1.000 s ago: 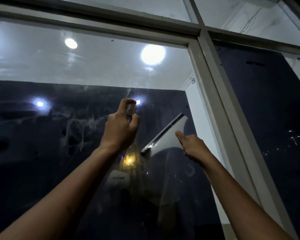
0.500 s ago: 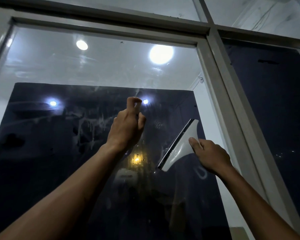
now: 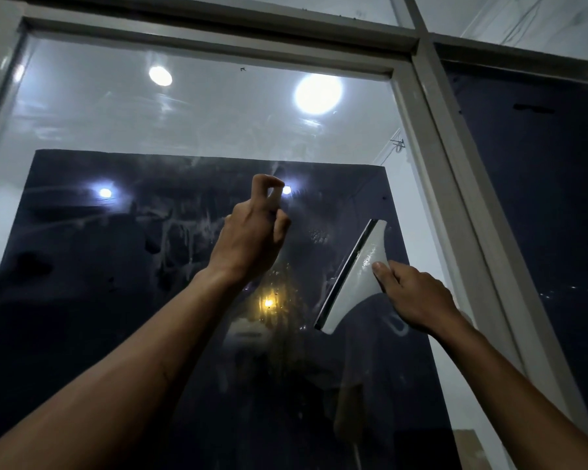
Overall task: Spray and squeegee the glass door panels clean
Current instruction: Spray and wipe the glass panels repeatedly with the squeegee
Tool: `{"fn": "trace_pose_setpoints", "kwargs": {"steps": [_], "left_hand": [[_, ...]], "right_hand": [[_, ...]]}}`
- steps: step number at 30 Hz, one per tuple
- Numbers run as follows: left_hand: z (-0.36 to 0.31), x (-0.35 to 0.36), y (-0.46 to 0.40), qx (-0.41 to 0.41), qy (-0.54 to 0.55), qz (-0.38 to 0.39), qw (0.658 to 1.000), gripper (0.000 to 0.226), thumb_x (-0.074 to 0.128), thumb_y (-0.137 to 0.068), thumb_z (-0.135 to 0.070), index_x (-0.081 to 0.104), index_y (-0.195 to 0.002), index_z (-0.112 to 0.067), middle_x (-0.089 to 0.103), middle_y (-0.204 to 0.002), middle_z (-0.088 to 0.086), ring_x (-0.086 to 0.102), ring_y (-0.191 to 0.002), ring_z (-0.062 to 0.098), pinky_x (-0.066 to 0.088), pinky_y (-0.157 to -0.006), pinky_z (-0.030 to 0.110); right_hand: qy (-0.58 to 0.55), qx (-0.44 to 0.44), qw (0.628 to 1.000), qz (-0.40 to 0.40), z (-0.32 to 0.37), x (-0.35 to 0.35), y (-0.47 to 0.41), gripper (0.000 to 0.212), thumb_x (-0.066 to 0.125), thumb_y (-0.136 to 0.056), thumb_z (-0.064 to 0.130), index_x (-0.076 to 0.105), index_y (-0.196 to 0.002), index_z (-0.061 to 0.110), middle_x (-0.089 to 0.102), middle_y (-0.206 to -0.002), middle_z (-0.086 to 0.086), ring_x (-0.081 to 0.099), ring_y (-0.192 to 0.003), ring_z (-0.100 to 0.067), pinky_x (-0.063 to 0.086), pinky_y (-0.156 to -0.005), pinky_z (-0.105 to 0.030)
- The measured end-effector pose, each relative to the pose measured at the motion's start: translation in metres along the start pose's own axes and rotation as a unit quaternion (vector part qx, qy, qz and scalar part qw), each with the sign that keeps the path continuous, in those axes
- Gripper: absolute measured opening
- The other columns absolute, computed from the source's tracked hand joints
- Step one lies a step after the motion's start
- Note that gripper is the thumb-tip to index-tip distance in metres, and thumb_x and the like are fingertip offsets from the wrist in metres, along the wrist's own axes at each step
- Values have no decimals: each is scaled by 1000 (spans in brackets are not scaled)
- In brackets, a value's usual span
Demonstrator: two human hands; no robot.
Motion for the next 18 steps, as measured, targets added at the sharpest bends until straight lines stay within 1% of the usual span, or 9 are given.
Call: {"fn": "trace_pose_setpoints", "kwargs": {"steps": [3, 4, 8, 9, 10, 12, 14, 16, 18], "left_hand": [[5, -2, 3, -3, 6, 3, 1000, 31, 47, -99, -12, 37, -128, -10, 50, -65, 0, 54, -57, 22, 45, -55, 37], [5, -4, 4, -4, 15, 4, 1000, 32, 47, -100, -12, 36, -129, -10, 51, -65, 0, 54, -57, 21, 45, -56, 36], [5, -10, 13, 0, 37, 2, 999, 37, 47, -98, -9, 37, -134, -10, 48, -63, -4, 47, -53, 7, 37, -52, 20], [6, -11, 15, 1, 32, 4, 999, 37, 48, -98, -10, 37, -133, -10, 47, -63, -5, 47, -52, 6, 35, -52, 16], [7, -13, 18, 2, 25, 9, 1000, 36, 48, -98, -11, 37, -132, -10, 47, -63, -6, 47, -52, 6, 35, -52, 16], [11, -16, 21, 2, 11, 12, 1000, 33, 48, -99, -12, 37, -131, -9, 48, -64, -5, 49, -54, 7, 38, -54, 23], [16, -22, 23, -8, 10, 5, 1000, 32, 47, -100, -12, 37, -130, -9, 49, -64, -2, 49, -54, 8, 36, -54, 21], [17, -27, 25, -8, 21, -1, 1000, 34, 47, -100, -11, 37, -133, -10, 54, -66, 5, 50, -54, 10, 35, -52, 13], [19, -31, 28, -8, 33, -3, 999, 38, 48, -99, -11, 36, -135, -14, 58, -71, 10, 53, -55, 15, 39, -53, 15]], "right_hand": [[-5, -9, 1000, -5, 7, 0, 3, 51, 22, -100, 62, 57, -98, 25, 63, -90, 3, 56, -80, -23, 40, -70, -35], [-7, -12, 1000, -4, 9, 0, 4, 51, 22, -100, 62, 57, -96, 25, 62, -89, 4, 56, -79, -22, 41, -70, -35], [-12, -17, 1000, 6, 15, 1, 8, 48, 22, -99, 63, 52, -85, 28, 65, -89, 2, 59, -81, -24, 45, -73, -37], [-16, -19, 1000, 12, 18, 2, 8, 48, 22, -99, 63, 51, -84, 28, 67, -91, 1, 60, -82, -24, 47, -75, -38], [-20, -23, 999, 17, 21, 2, 8, 50, 22, -99, 63, 54, -86, 28, 68, -94, 0, 61, -85, -25, 49, -78, -40], [-20, -30, 999, 24, 28, 2, 7, 53, 21, -100, 62, 60, -99, 26, 70, -104, -3, 62, -93, -28, 50, -82, -42], [-18, -29, 999, 27, 35, 3, 4, 55, 21, -102, 59, 63, -110, 23, 69, -112, -5, 62, -101, -31, 46, -81, -39], [0, -26, 999, 29, 47, 3, 3, 55, 20, -103, 57, 63, -110, 23, 68, -116, -8, 61, -104, -33, 43, -80, -39], [20, -35, 998, 38, 65, 8, 2, 53, 20, -104, 54, 61, -110, 22, 67, -120, -12, 59, -109, -38, 46, -85, -44]]}}
Point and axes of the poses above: each hand's wrist, its own y-axis away from the middle knuckle, its own x-axis out of the palm, z = x × y, the point moved 6 cm from there along -y, towards the middle knuckle
